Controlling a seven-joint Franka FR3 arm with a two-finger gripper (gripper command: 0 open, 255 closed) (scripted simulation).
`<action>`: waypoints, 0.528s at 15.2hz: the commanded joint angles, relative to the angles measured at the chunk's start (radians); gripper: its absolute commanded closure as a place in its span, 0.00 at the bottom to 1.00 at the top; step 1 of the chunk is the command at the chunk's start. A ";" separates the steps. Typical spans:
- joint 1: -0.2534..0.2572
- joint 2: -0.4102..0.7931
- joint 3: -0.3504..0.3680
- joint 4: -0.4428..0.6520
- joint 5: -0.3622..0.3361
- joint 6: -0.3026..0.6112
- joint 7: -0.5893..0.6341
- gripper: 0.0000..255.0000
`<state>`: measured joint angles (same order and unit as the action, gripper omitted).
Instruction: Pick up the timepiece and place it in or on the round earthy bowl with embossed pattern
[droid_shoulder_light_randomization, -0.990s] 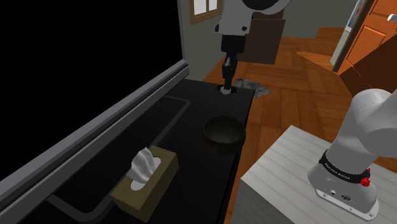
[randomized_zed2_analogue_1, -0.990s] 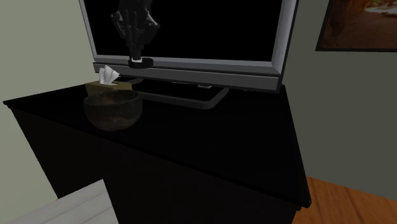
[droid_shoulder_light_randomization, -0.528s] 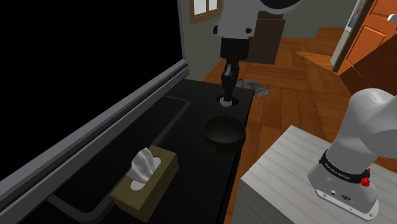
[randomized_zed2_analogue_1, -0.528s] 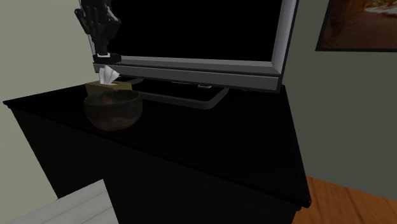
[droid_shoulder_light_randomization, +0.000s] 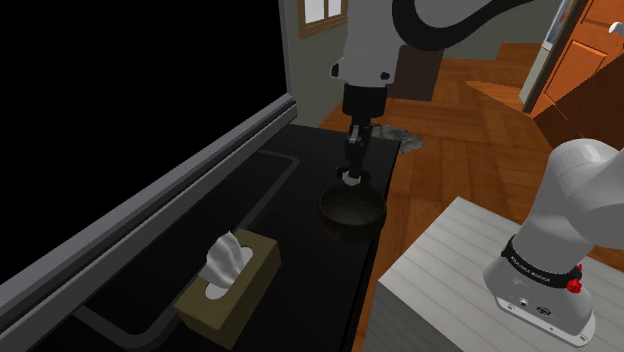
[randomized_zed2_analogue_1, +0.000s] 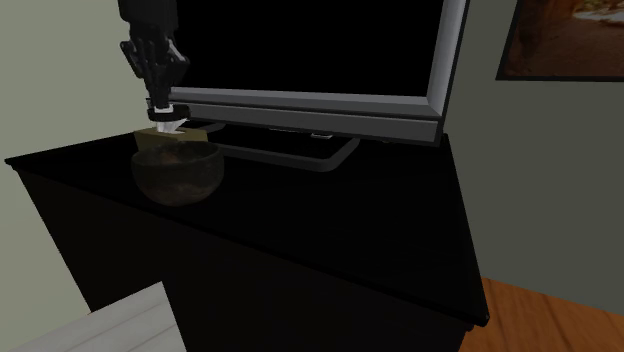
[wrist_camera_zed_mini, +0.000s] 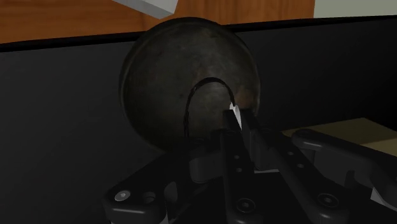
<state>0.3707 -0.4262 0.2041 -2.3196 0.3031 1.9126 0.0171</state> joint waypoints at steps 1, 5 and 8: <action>0.002 0.004 0.004 -0.023 0.004 0.027 -0.003 1.00; 0.004 0.016 0.009 -0.066 0.011 0.082 -0.014 1.00; 0.006 0.028 0.013 -0.097 0.016 0.124 -0.022 1.00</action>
<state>0.3762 -0.4011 0.2167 -2.4061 0.3178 2.0234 -0.0014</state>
